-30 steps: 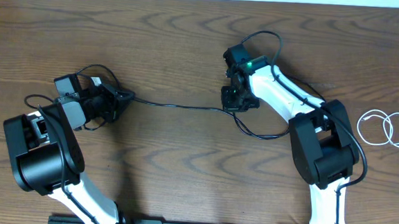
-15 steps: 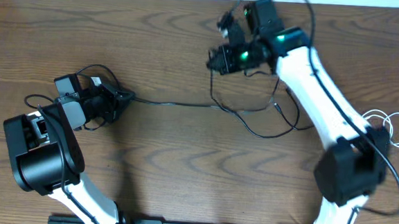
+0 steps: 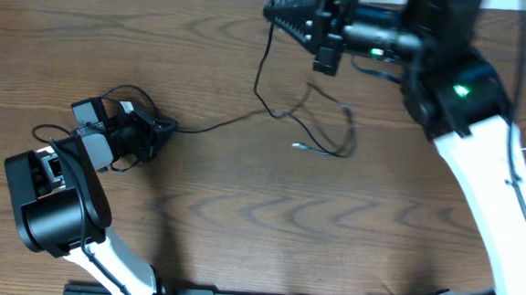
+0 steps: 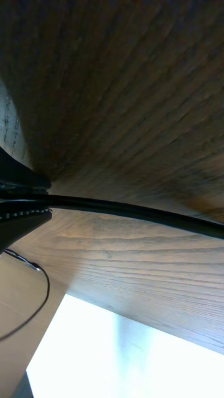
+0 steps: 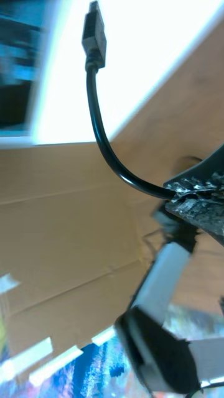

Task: Untangle cables

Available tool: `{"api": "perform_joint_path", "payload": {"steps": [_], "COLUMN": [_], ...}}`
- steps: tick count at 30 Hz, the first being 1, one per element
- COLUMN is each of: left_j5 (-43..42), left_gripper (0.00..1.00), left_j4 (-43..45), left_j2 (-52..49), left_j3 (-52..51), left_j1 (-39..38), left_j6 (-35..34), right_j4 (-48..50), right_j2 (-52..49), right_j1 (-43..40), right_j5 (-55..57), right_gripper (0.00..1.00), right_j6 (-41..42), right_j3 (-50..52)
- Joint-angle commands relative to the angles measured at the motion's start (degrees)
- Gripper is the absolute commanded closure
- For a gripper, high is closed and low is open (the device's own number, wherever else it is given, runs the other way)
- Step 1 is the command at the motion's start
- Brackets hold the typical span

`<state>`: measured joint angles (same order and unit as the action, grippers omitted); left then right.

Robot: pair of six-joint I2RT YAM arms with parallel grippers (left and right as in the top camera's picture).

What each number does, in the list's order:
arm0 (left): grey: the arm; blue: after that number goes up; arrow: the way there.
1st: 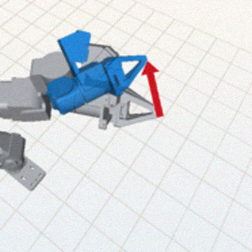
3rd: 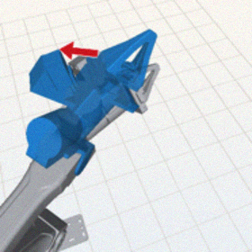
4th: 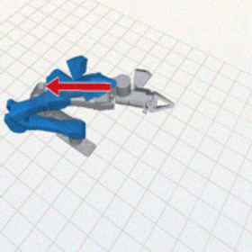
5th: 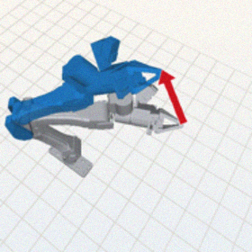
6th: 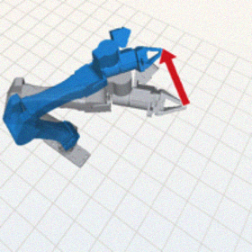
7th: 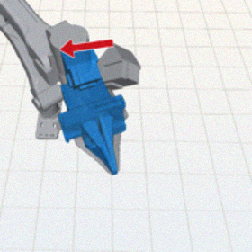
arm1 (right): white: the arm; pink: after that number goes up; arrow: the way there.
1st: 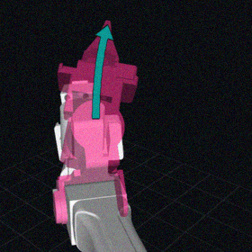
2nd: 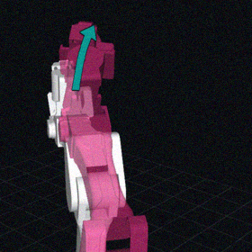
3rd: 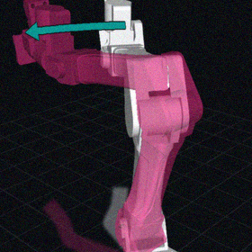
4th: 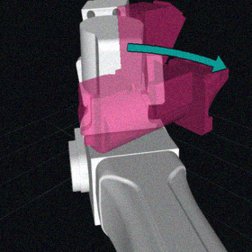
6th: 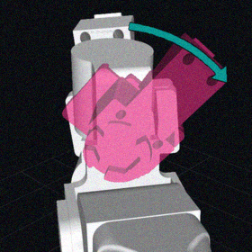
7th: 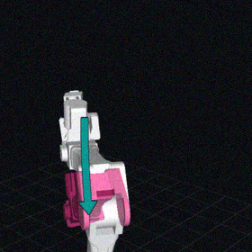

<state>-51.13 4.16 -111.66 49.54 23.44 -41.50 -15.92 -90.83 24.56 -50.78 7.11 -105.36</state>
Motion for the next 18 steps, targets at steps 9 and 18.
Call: {"api": "perform_joint_path", "payload": {"steps": [9, 18], "left_j5": [8.96, 14.78], "left_gripper": [0.92, 0.92], "left_j4": [-0.92, -4.31], "left_j2": [-0.57, -0.57], "left_j3": [0.17, 0.17], "left_j1": [-0.13, 2.32], "left_j6": [0.96, 0.52], "right_j4": [3.52, 0.33], "right_j2": [6.97, 8.35], "right_j1": [-4.9, -19.37], "right_j5": [18.05, 23.71], "right_gripper": [0.99, 0.99], "right_j6": [-0.59, 1.03], "right_j3": [-0.81, -0.81]}}
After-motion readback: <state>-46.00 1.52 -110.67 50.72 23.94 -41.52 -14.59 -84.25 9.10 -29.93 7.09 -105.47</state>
